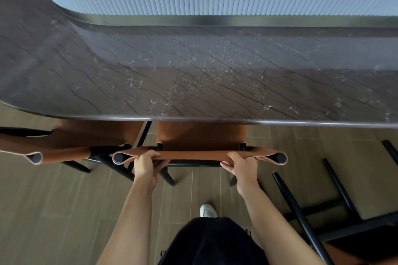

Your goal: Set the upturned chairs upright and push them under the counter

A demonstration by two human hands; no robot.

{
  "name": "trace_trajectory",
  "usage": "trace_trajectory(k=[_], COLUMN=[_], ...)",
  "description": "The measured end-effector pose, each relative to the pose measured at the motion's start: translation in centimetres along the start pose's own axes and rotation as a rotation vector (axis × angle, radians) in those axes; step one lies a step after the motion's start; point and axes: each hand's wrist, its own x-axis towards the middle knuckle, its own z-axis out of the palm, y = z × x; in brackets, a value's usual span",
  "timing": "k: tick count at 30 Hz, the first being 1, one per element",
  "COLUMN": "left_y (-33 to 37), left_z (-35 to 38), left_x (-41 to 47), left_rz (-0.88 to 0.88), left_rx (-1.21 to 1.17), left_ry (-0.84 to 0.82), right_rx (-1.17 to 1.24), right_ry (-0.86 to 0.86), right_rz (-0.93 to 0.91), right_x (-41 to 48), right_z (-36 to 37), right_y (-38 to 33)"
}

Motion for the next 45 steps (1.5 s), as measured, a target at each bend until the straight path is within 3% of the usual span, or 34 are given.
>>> trace_trajectory(k=[8,17,21,32,45], left_y=[0.7,-0.5,-0.9,-2.5,-10.5], left_z=[-1.3,-1.1,-2.3,-7.3,-7.6], left_x=[-1.0,-3.4,-5.0,-11.8,-21.8], left_rz=[-0.052,0.017,0.012,0.121,0.162], left_rx=[-0.038,-0.166,-0.205,0.212,0.532], left_ry=[-0.192,-0.032,-0.092,-0.466,-0.837], right_rx=[-0.021,-0.030,0.024,0.105,0.337], right_ry=[-0.013,0.007,-0.045,0.089,0.335], right_rz=[0.059,-0.024,-0.063,-0.231,-0.298], right_x=[-0.4,-3.0,-5.7,-15.4,-25.6], right_z=[-0.1,-0.8,-1.5,-9.5,-25.1], right_y=[-0.2,0.7,1.8,8.4,16.9])
